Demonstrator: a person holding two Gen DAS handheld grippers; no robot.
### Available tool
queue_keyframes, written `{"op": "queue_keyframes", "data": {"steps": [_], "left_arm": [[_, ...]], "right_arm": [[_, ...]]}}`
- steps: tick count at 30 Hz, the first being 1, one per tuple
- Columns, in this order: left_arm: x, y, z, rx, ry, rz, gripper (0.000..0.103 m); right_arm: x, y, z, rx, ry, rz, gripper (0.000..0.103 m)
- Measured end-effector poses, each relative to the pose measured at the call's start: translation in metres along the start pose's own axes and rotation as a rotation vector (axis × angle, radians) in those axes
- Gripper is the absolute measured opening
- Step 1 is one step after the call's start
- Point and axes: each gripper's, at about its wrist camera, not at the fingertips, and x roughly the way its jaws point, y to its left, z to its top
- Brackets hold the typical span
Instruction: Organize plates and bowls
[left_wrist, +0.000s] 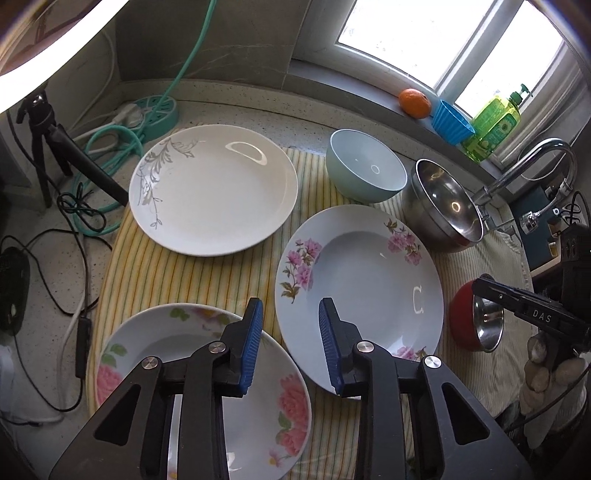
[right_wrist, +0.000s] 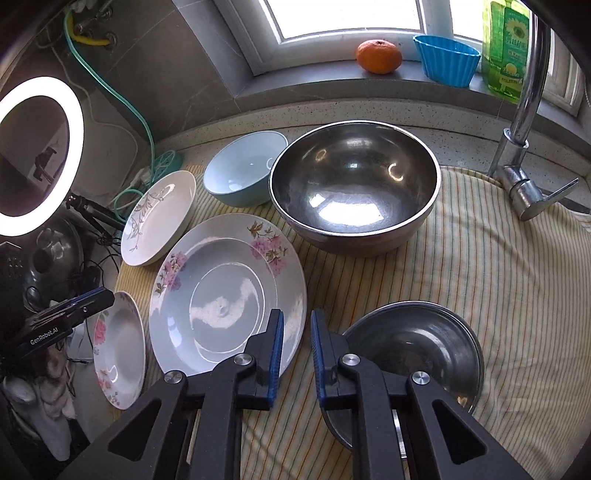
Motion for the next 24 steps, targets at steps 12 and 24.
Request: {"op": "queue_keyframes", "data": {"steps": [12,24], "left_arm": [[0.025,0.008,0.013,0.000,0.072,-0.015,0.028],[0.044,0.011,0.020,0.007,0.115,-0.021,0.028]], "right_arm": [[0.031,0.002,0.010,-0.016,0.073,-0.028,0.010],[0.053,-0.002,0.014,-0.001,0.130,-0.035,0.010]]}}
